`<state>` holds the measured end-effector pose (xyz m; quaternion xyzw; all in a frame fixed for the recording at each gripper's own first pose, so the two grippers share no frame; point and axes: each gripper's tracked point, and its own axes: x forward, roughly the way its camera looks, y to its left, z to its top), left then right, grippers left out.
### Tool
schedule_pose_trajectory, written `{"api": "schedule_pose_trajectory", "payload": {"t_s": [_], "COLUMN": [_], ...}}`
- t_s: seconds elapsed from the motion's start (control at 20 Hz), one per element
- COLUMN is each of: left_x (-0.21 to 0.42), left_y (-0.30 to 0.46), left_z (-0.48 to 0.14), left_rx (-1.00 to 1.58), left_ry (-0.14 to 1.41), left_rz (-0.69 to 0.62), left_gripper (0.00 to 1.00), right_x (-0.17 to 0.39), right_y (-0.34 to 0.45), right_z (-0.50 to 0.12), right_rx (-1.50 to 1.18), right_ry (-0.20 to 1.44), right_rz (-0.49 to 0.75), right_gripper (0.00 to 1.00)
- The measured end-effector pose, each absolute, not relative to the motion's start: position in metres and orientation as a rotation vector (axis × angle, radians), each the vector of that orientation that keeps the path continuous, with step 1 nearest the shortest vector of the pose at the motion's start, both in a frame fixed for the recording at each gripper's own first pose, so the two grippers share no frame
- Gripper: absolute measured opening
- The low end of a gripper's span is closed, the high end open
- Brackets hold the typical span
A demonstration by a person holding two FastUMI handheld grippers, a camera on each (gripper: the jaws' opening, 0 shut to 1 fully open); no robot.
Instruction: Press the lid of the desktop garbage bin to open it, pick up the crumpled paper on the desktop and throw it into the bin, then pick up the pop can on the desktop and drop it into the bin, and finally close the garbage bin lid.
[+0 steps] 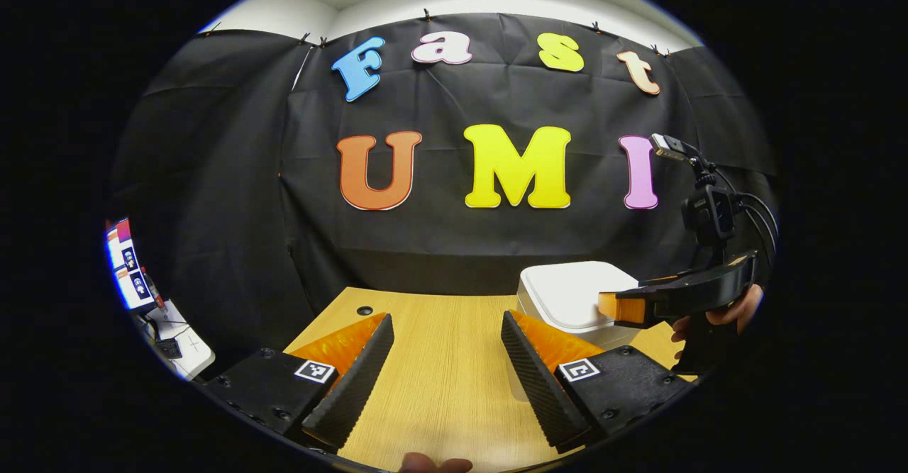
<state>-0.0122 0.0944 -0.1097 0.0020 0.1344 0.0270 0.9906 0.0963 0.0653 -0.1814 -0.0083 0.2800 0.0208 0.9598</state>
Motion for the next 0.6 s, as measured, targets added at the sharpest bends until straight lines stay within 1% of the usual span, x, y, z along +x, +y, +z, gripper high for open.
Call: {"api": "schedule_pose_trajectory", "payload": {"t_s": [0.25,0.6], "left_x": [-0.0122,-0.01], "left_y": [0.0935,0.0887], "left_z": [-0.114,-0.1188], "left_rx": [-0.003,-0.013], "left_ry": [0.275,0.284], "left_rz": [0.048,0.028], "left_gripper": [0.99,0.99], "right_x": [0.0949,0.0919], "right_y": [0.0652,0.066], "right_z": [-0.185,-0.1897], "right_rx": [-0.007,-0.06], "right_ry": [0.559,0.533], "right_rz": [0.035,0.025], "right_gripper": [0.97,0.98]}}
